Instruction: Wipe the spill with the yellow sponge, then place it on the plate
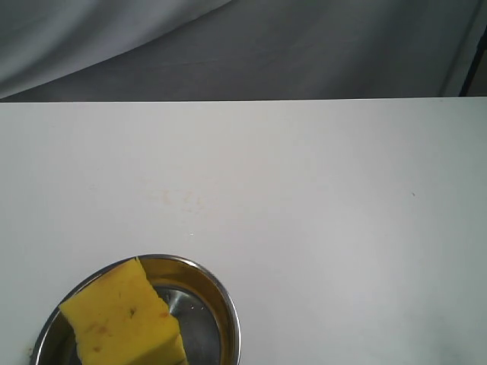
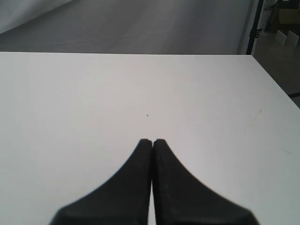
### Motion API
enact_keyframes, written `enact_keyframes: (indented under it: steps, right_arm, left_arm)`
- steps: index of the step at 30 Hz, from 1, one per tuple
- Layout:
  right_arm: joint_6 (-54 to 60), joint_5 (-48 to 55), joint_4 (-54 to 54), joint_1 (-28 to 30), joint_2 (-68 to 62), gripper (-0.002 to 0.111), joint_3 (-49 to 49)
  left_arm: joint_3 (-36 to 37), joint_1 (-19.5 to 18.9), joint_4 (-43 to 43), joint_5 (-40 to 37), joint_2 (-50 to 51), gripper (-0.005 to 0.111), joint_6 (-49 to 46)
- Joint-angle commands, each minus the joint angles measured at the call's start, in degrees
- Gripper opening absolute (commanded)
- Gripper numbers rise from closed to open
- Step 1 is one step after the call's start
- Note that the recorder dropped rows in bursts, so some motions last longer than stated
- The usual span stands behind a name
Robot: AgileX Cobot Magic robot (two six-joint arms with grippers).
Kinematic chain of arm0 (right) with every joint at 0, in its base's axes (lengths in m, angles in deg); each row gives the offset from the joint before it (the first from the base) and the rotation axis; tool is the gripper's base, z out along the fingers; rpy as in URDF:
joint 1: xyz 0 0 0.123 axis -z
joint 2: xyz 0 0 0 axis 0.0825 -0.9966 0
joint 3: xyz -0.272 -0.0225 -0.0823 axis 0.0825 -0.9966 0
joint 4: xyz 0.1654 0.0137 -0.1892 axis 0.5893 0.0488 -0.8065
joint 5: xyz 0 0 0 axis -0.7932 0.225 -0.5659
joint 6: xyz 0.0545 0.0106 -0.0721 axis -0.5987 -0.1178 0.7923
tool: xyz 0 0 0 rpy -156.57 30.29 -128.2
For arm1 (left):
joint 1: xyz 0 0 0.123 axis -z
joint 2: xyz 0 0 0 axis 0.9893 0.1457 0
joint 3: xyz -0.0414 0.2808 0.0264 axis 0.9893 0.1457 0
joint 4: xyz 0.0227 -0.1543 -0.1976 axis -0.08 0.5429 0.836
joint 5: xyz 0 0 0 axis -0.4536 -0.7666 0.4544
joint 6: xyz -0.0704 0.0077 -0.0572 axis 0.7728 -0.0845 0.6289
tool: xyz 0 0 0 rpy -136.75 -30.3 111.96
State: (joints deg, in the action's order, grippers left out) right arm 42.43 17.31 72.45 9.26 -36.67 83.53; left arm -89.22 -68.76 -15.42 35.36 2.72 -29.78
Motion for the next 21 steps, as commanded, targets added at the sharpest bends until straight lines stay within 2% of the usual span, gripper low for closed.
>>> enact_keyframes:
  steps: [1,3,8,17,21]
  right_arm:
    - [-0.03,-0.47,0.29,0.2,-0.2,0.0,-0.22]
    - [-0.03,-0.47,0.29,0.2,-0.2,0.0,-0.22]
    - [-0.03,-0.47,0.29,0.2,-0.2,0.0,-0.22]
    - [-0.03,-0.47,0.29,0.2,-0.2,0.0,-0.22]
    - [-0.03,-0.47,0.29,0.2,-0.2,0.0,-0.22]
  left_arm:
    - [2.64,0.41,-14.47,4.68,-0.25,0.0,14.28]
    - [3.46,0.41,-24.12,4.41,-0.25,0.0,23.69]
    - [6.68,0.41,-35.85,4.79,-0.25,0.0,36.12]
    - [16.55,0.41,-38.29,11.55,-0.25,0.0,41.23]
    - [19.7,0.41,-38.29,12.21,-0.25,0.0,41.8]
